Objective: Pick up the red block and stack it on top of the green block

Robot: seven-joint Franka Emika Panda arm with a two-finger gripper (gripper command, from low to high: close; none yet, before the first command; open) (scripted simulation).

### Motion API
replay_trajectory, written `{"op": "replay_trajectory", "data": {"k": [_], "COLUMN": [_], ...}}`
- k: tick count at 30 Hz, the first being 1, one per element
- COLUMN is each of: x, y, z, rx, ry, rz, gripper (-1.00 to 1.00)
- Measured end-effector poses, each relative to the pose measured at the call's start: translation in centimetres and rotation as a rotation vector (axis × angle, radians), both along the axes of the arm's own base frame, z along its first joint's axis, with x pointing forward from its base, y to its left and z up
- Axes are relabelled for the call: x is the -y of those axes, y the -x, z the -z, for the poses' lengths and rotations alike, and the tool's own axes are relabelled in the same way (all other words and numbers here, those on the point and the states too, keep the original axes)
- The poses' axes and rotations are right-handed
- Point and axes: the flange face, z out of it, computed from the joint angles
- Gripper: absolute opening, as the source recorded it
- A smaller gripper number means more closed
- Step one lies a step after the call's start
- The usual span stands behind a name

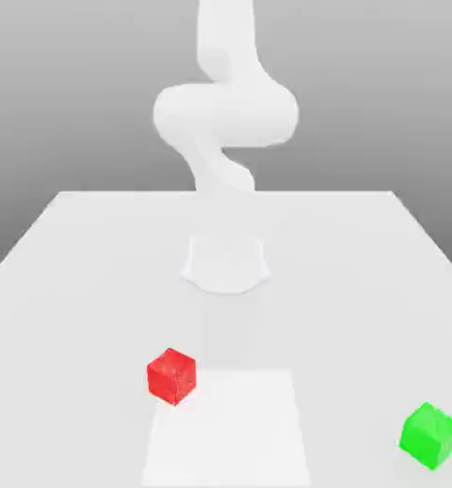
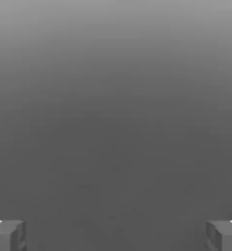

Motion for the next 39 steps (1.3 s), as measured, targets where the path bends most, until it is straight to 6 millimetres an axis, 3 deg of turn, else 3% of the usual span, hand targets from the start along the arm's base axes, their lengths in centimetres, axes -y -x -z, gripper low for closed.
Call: {"op": "replay_trajectory", "data": {"k": [4,9,13,17,19,24,25,32,39], "x": [1.8,4.1,5.8,6.9,7.1,7.1,7.1,7.1,7.1], "y": [-3.7,-4.9,-3.0,1.6,2.7,3.2,3.3,3.3,3.3], "z": [9.9,22.4,32.5,42.7,45.9,50.8,51.4,51.5,46.0], "rx": [-0.148,-0.329,-0.481,-0.650,-0.686,-0.698,-0.698,-0.697,-0.697], "ry": [-0.043,-0.099,-0.147,-0.199,-0.210,-0.213,-0.213,-0.213,-0.213], "rz": [0.099,0.229,0.344,0.475,0.504,0.514,0.514,0.514,0.514], "gripper": [0.00,0.00,0.00,0.00,0.00,0.00,-1.00,-1.00,-1.00]}}
